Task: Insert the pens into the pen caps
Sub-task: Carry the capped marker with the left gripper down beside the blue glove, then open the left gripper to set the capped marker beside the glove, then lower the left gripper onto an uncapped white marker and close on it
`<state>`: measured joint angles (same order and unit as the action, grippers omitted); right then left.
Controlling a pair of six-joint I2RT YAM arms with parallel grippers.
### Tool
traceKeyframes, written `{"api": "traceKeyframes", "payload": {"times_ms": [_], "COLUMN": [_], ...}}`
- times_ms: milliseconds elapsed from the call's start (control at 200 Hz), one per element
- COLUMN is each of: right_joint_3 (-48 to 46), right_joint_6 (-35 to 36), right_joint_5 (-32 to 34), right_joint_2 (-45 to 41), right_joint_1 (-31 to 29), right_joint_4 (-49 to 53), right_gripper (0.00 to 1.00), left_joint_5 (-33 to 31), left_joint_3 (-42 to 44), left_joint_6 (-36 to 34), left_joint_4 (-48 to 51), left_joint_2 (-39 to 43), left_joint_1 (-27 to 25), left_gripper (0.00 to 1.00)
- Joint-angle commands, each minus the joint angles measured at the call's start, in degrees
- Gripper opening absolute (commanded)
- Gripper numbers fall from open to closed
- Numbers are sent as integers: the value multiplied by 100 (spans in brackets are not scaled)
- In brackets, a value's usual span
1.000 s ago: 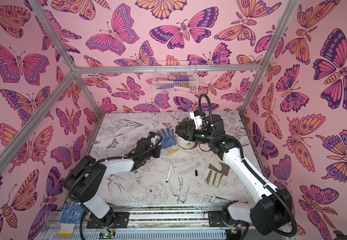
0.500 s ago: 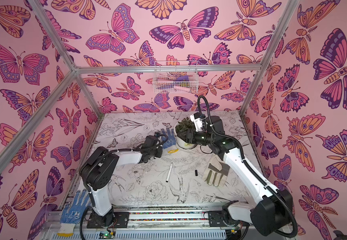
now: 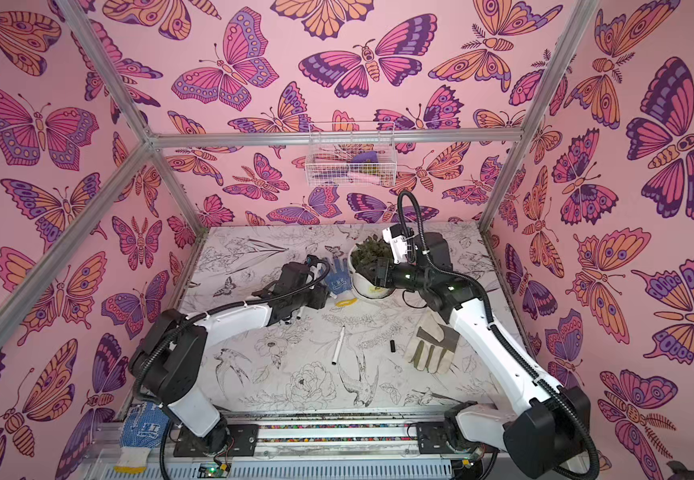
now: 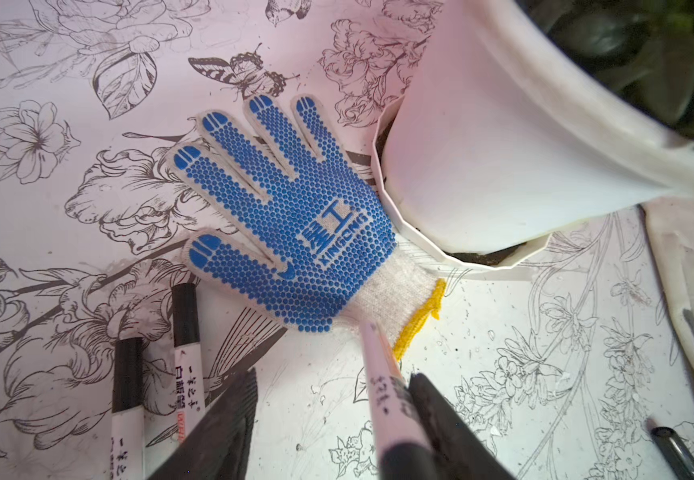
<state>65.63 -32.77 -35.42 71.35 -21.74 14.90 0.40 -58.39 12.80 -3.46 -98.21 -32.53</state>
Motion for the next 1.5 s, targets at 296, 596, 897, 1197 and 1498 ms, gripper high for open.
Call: {"api": "traceKeyframes", "payload": {"times_ms": [296, 596, 897, 1197, 1498], "right_joint_3": [39, 37, 16, -4, -133], "right_joint_6": [87, 239, 182, 254, 186], "right_joint_5": [53, 193, 231, 282, 395], "right_joint_2": [-100, -98, 20, -133, -206], "right_joint_1": [35, 39, 77, 154, 228], "right_joint_4": [97, 273, 232, 298, 269], "right_gripper": [43, 43, 43, 42, 42], "left_joint_5": [83, 1000, 450, -1296, -605], "left_joint_3": [-808, -91, 830, 166, 128], "left_joint_6": [-257, -667, -770, -306, -72], "left_joint_4": [294, 318, 1107, 2767, 2807], "left_joint_2": [-1137, -162, 403, -475, -612], "left_joint_1": [133, -114, -1674, -2373, -2119], "left_gripper": [43, 51, 57, 55, 1]}}
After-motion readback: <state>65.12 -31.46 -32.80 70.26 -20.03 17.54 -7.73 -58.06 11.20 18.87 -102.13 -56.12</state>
